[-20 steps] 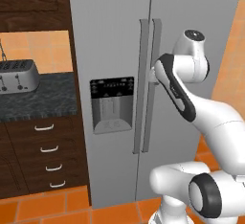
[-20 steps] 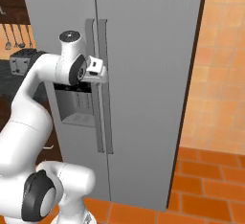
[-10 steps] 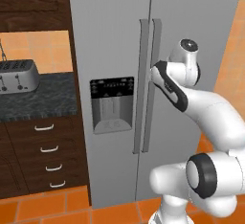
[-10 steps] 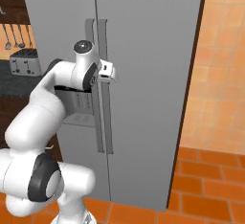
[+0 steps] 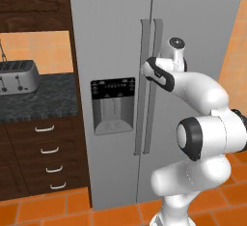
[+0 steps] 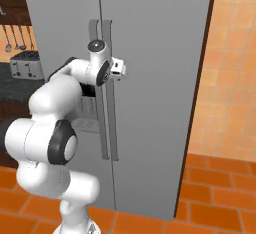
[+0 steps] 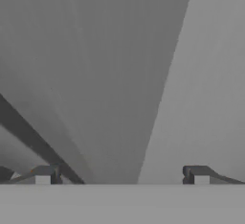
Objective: Take the strawberry from the fridge and place it on top of the pancake, located on the dining counter.
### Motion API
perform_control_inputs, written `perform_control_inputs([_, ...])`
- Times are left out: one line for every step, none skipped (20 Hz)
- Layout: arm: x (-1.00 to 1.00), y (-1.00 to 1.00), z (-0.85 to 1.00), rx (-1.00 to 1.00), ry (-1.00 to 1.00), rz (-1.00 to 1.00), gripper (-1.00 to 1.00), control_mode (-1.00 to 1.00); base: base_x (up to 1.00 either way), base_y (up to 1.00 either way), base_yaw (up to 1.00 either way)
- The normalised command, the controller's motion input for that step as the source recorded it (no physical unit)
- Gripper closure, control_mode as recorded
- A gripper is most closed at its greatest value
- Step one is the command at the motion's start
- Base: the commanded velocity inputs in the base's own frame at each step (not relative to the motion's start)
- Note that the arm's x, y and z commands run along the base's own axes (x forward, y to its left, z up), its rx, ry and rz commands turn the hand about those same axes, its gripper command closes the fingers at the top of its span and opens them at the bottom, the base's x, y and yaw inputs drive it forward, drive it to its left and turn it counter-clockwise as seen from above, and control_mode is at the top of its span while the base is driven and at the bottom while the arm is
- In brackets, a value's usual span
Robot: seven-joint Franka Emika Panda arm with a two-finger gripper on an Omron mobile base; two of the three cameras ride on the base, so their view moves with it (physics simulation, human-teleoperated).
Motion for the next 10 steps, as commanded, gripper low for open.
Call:
perform_control_inputs([0.69, 0.00, -0.14, -0.01, -0.02, 0.00, -1.00, -1.00, 0.00, 0.00, 0.00])
perform_control_inputs([0.64, 0.00, -0.16, -0.01, -0.05, 0.00, -1.00, -1.00, 0.00, 0.00, 0.00])
perform_control_inputs([0.56, 0.00, -0.24, 0.00, -0.14, 0.00, -1.00, -1.00, 0.00, 0.00, 0.00])
perform_control_inputs([0.48, 0.00, -0.27, -0.01, -0.19, 0.00, -1.00, -1.00, 0.00, 0.00, 0.00])
perform_control_inputs([0.37, 0.00, -0.36, -0.01, -0.26, 0.00, -1.00, -1.00, 0.00, 0.00, 0.00])
perform_control_inputs([0.21, 0.00, -0.42, -0.01, -0.38, -0.01, -1.00, -1.00, 0.00, 0.00, 0.00])
perform_control_inputs([0.12, 0.00, -0.37, 0.00, -0.42, -0.01, -1.00, -1.00, 0.00, 0.00, 0.00])
perform_control_inputs([0.06, 0.00, -0.28, 0.00, -0.46, -0.01, -1.00, -1.00, 0.00, 0.00, 0.00])
perform_control_inputs([0.00, 0.00, -0.30, 0.00, -0.44, -0.02, -1.00, -1.00, 0.00, 0.00, 0.00])
perform_control_inputs([0.00, 0.00, -0.22, 0.00, -0.46, -0.02, -1.00, -1.00, 0.00, 0.00, 0.00])
